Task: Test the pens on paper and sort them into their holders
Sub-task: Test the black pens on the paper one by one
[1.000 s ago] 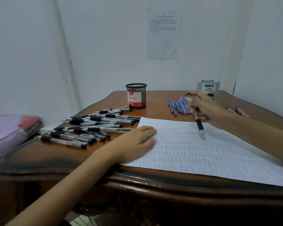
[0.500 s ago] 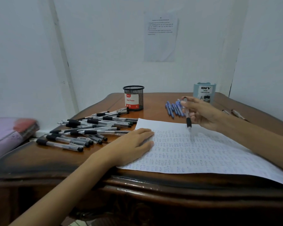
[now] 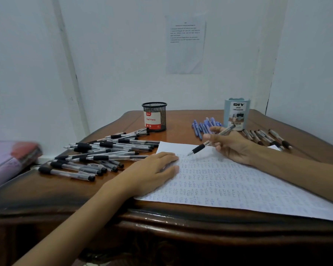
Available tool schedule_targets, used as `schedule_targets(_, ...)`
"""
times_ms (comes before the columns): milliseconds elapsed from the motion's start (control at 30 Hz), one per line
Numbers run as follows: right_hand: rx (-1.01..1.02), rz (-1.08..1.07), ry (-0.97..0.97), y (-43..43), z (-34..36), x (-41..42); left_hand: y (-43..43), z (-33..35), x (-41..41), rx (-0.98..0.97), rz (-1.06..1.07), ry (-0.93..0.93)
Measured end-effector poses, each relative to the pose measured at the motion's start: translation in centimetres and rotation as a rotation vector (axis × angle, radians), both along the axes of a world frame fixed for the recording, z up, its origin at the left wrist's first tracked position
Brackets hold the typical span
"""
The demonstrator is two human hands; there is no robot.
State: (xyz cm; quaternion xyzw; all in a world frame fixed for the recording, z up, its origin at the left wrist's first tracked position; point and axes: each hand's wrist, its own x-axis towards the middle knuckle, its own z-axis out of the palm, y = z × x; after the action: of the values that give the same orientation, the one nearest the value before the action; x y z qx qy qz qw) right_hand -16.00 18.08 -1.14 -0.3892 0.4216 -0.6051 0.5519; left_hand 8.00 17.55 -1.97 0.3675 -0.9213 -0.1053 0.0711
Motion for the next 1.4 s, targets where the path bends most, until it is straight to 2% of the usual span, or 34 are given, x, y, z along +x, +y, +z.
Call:
schedule_targets(133,-0.049,-0.029,0.041,-0.3,-0.3,-0.2,-0.1,0.2,-0.1,0.015,0.016,-0.002)
schedule_targets(400,-0.033,0.192,0.244,-0.2,-0.1,1.1,0.2,0.8,0.0,-0.072,0.062,-0.005)
schedule_targets(533,-0.066,0.103,0.393,-0.4,-0.4,2.9,0.2,0.4,-0.1,-0.065,0.095,0.0)
schedule_targets(633,-0.066,-0.033,0.372,-1.2,-0.4,3.2,0.1,0.4,-0.1,0.025,0.047,-0.002)
schedule_targets(800,-0.107,-0.031,0.456,-1.4,-0.2,2.5,-0.4,0.1,-0.2,0.02,-0.061,-0.063)
schedule_targets(1000,-0.169,-0.162,0.74,-1.4,-0.9,2.6,-0.6,0.1,-0.3,0.012,-0.065,-0.072)
schedule_targets(1167,-0.21,-0.138,0.689,-1.6,-1.1,2.4,-0.4,0.1,-0.2,0.02,-0.06,-0.062)
schedule_targets(1400,-0.264,-0.128,0.793,-1.8,-1.3,2.5,-0.5,0.0,-0.3,0.012,-0.058,-0.064)
